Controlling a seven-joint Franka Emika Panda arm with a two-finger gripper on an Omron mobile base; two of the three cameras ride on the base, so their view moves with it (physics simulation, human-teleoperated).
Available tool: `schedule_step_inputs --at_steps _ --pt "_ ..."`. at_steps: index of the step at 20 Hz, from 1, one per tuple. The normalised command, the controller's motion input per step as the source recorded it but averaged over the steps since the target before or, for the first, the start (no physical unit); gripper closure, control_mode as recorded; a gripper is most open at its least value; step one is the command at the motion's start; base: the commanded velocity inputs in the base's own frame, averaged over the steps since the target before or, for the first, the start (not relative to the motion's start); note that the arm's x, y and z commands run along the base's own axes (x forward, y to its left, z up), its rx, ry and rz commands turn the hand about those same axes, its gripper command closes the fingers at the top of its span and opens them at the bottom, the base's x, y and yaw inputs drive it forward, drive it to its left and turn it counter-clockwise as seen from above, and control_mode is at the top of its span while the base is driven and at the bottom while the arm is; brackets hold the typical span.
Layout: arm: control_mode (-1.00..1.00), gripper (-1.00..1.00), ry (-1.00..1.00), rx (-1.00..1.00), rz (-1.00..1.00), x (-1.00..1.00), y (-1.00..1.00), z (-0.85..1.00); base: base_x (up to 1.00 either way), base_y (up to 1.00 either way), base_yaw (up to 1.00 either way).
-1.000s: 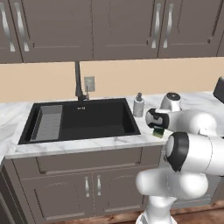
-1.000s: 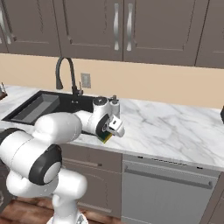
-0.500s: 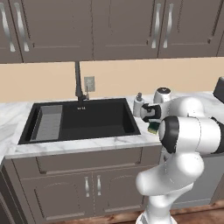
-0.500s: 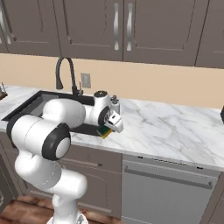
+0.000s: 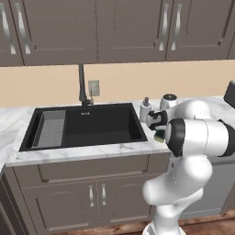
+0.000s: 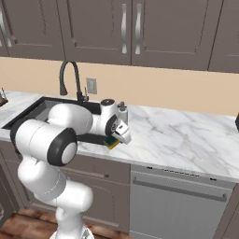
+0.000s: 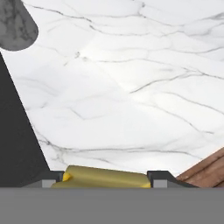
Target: Restock the sink supplies by placing the sponge and soap dispenser on the counter and next to the sink. Make sure the soap dispenser is upright.
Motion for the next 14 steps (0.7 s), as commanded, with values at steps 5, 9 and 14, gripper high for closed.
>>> schedule_step_inputs --at_steps 5,9,14 --pt "-1.00 1.00 0.00 0.00 -0.10 0.01 0.06 -0.16 0.00 0.00 0.00" --pt "-1.00 1.00 0.00 0.00 -0.10 0.08 0.12 -0.06 0.00 0.00 0.00" --pt "-1.00 1.00 0.00 0.00 -0.09 0.14 0.14 -0.09 0.00 0.00 0.00"
